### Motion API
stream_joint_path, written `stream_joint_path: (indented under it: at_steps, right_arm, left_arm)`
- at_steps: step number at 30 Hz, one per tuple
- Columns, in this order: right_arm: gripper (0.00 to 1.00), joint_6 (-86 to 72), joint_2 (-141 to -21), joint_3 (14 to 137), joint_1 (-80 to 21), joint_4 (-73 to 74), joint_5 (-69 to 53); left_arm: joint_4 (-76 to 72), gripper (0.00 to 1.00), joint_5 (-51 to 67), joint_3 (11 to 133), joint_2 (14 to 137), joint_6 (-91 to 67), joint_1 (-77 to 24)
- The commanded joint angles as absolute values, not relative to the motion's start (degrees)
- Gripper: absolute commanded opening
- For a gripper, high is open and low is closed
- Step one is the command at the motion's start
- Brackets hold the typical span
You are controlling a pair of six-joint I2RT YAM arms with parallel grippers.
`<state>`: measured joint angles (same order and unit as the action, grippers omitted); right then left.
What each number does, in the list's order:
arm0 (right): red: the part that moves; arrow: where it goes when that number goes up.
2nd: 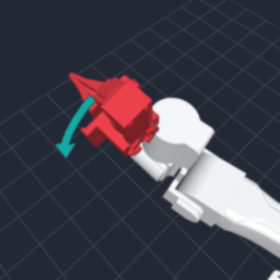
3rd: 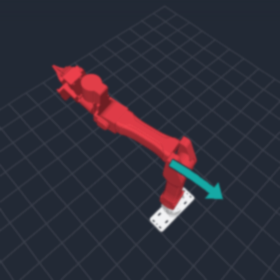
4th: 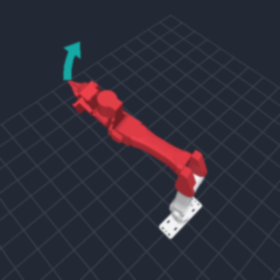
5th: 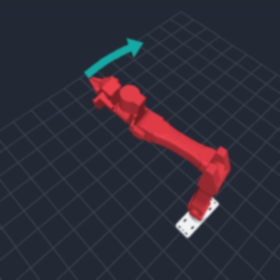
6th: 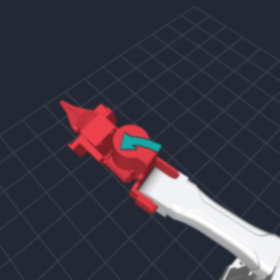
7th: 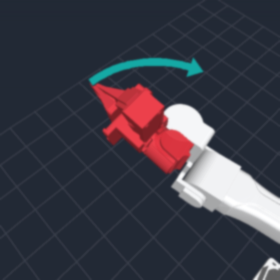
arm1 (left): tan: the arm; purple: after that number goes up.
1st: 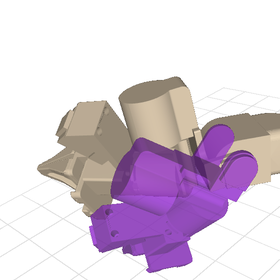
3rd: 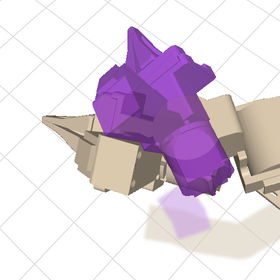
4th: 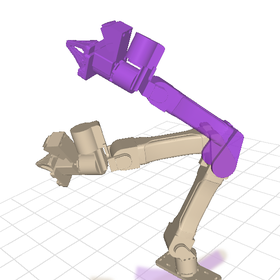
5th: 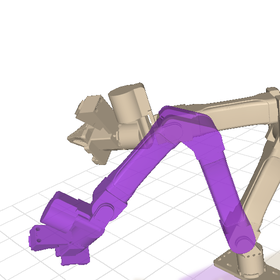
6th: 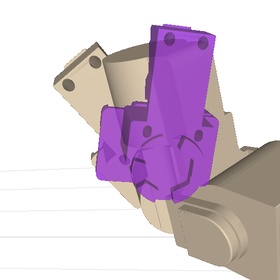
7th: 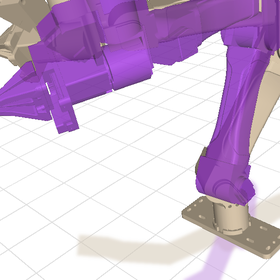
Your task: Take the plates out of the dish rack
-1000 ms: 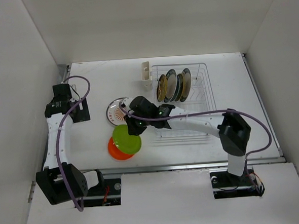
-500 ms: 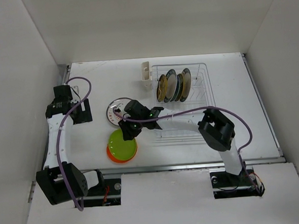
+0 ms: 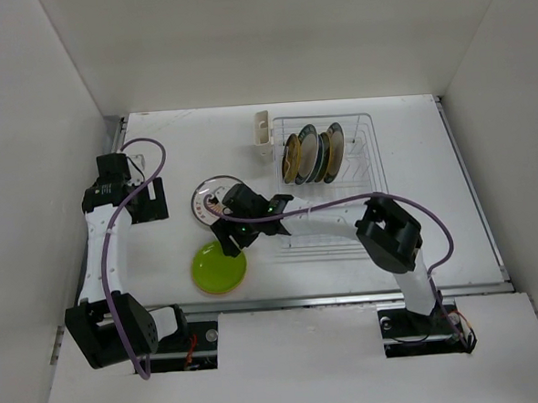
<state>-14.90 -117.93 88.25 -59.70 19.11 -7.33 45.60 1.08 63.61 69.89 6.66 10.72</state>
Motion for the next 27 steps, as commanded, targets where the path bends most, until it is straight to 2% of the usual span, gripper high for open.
stream_joint_path:
  at_steps: [1, 7, 9, 17, 21, 27]
  right_arm:
    - [0.71, -14.24, -116.63, 90.44, -60.56, 18.64, -7.03]
    - [0.71, -16.69, -111.81, 89.04, -61.17, 17.41, -4.59]
    - [0.75, -19.24, -106.46, 89.03, -60.47, 17.40, -1.07]
    - [0.78, -27.24, -92.38, 90.61, -49.68, 29.08, 25.17]
    - [0.81, -29.35, -91.23, 95.25, -41.96, 37.42, 37.84]
    - [0.81, -29.36, -99.48, 101.24, -32.54, 42.71, 41.92]
  left_arm:
    - [46.41, 0.84, 2.37, 63.28, 68.03, 7.73, 10.99]
    - [46.41, 0.84, 2.37, 63.28, 68.03, 7.73, 10.99]
    - [46.41, 0.84, 2.37, 63.28, 68.03, 7.73, 10.99]
    - [45.88, 0.84, 2.37, 63.28, 68.03, 7.73, 10.99]
    - [45.35, 0.84, 1.76, 63.90, 68.55, 8.26, 10.99]
    - [45.35, 0.84, 2.28, 63.90, 69.70, 8.26, 10.99]
